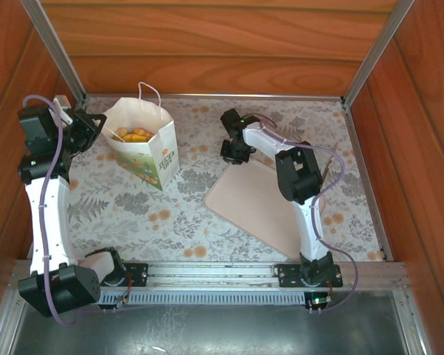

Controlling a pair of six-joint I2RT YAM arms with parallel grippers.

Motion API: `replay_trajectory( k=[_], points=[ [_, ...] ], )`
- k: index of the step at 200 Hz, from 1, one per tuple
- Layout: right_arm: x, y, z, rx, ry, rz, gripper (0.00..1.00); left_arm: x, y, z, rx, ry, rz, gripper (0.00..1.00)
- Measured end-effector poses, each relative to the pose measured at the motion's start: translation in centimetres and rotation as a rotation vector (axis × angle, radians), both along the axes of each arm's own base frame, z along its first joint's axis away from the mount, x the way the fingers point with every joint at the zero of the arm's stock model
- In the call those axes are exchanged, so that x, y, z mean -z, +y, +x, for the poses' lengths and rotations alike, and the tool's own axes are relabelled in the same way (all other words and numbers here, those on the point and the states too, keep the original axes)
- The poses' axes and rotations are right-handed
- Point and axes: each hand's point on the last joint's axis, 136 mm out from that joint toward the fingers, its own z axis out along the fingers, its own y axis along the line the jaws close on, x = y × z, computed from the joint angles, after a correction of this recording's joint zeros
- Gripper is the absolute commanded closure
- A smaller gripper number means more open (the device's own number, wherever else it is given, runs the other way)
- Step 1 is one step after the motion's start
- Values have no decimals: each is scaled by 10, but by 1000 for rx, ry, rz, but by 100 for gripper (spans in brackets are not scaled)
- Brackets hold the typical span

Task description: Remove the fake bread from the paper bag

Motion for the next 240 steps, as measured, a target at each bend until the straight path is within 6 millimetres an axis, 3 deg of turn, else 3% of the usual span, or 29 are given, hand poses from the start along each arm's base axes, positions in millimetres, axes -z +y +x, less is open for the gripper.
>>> replay_trajectory(
  k=[78, 175, 240],
  points=[
    [-2, 73, -3, -276, -47, 64, 82, 0, 0, 0, 0, 0, 0, 100],
    [-3, 81, -14, -561, -72, 71, 84, -1, 1, -1, -11, -1, 5, 100],
    [-4, 84, -6, -498, -77, 83, 85, 0, 3, -1, -18, 1, 8, 100]
  ],
)
